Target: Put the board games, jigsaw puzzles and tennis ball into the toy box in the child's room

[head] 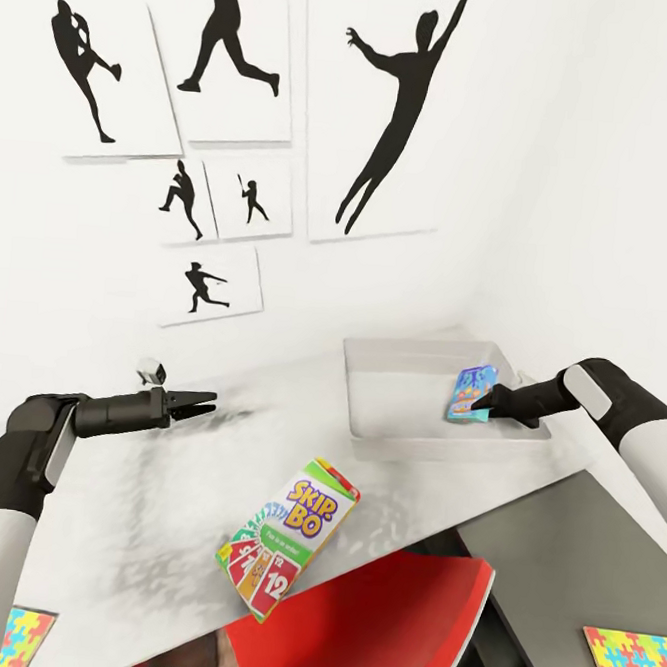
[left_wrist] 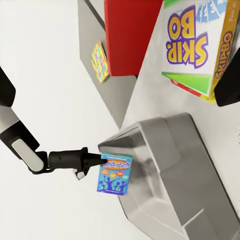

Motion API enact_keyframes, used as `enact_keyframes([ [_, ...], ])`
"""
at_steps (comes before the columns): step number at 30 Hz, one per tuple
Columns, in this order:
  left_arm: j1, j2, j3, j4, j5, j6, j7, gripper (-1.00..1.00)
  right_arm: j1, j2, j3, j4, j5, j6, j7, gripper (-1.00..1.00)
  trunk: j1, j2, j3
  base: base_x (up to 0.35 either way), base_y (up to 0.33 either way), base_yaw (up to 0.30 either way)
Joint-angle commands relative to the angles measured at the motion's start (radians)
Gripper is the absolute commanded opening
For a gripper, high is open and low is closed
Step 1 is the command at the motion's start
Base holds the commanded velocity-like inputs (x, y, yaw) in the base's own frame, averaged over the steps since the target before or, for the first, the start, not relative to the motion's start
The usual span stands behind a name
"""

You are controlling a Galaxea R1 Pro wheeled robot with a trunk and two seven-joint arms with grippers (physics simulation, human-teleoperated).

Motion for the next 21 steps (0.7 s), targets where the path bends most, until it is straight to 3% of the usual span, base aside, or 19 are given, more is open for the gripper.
enact_keyframes([
  [1,-0.001,0.001,0.0,0.0,0.001,0.011,-0.003,1.0,-0.001,-0.001,0.005,-0.001,0.007,0.001,0.01,-1.0,0.001,-0.002,-0.003,0.0,0.0,0.0],
  [21,-0.001,0.003,0.001,0.0,0.0,0.011,-0.003,1.0,-0.001,-0.01,0.005,-0.002,0.007,0.001,0.01,-1.0,0.001,-0.002,-0.022,0.0,0.0,0.0],
])
